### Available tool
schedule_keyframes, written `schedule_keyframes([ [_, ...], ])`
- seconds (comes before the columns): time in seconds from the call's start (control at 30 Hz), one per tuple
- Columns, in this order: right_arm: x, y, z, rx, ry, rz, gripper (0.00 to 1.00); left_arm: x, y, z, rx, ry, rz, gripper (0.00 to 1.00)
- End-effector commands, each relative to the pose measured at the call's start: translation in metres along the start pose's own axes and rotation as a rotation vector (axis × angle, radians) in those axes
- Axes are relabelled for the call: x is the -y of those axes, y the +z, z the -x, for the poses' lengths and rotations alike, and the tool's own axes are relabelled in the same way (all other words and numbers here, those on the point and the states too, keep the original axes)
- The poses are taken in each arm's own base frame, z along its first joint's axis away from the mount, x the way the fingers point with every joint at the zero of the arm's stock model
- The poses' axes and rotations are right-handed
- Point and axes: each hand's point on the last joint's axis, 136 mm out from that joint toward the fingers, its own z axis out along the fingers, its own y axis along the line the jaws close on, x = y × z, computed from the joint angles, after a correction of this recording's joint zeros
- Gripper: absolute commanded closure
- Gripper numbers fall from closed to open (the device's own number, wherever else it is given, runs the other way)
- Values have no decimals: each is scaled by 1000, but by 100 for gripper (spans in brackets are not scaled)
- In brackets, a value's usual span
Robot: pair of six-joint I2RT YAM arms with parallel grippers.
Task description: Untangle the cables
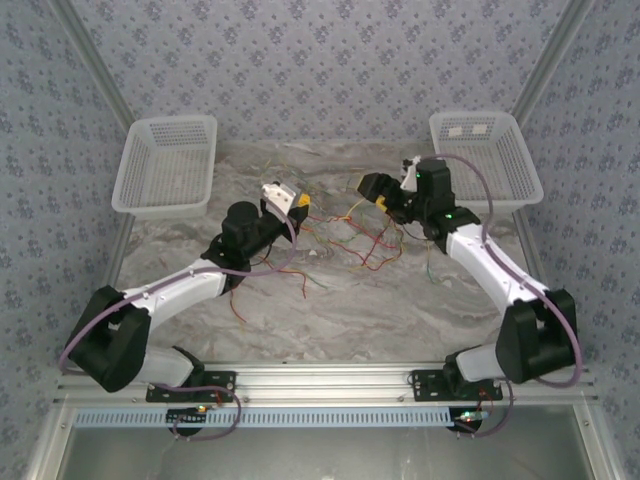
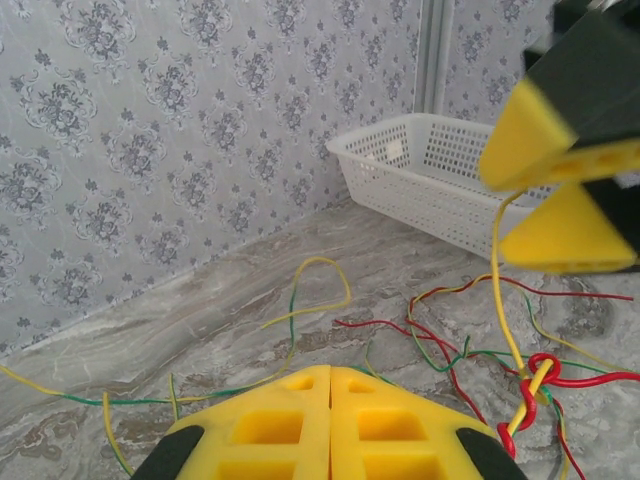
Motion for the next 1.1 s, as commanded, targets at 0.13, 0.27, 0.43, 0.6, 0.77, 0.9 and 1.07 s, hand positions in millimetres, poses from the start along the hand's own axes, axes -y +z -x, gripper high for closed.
schedule_keyframes([
  [0.13,-40,37,-3,-49,-4,125,47,6,10,25,78,-15,-26,100],
  [0.27,-29,39,7,-6,52,82,100,-1,9,21,65,-17,14,100],
  [0.43,-1,4,34,119,109,34,100,-39,0,3,-17,-53,154,100],
  [0.6,27,-47,57,237,126,-33,100,-84,-24,-21,-79,-115,288,100],
  [0.77,49,-89,70,334,140,-85,100,-113,-46,-33,-97,-147,394,100],
  [0.9,54,-105,77,365,143,-80,100,-107,-50,-26,-62,-146,352,100],
  [1.07,59,-138,89,436,174,-70,100,-128,-65,-22,-58,-146,487,100],
])
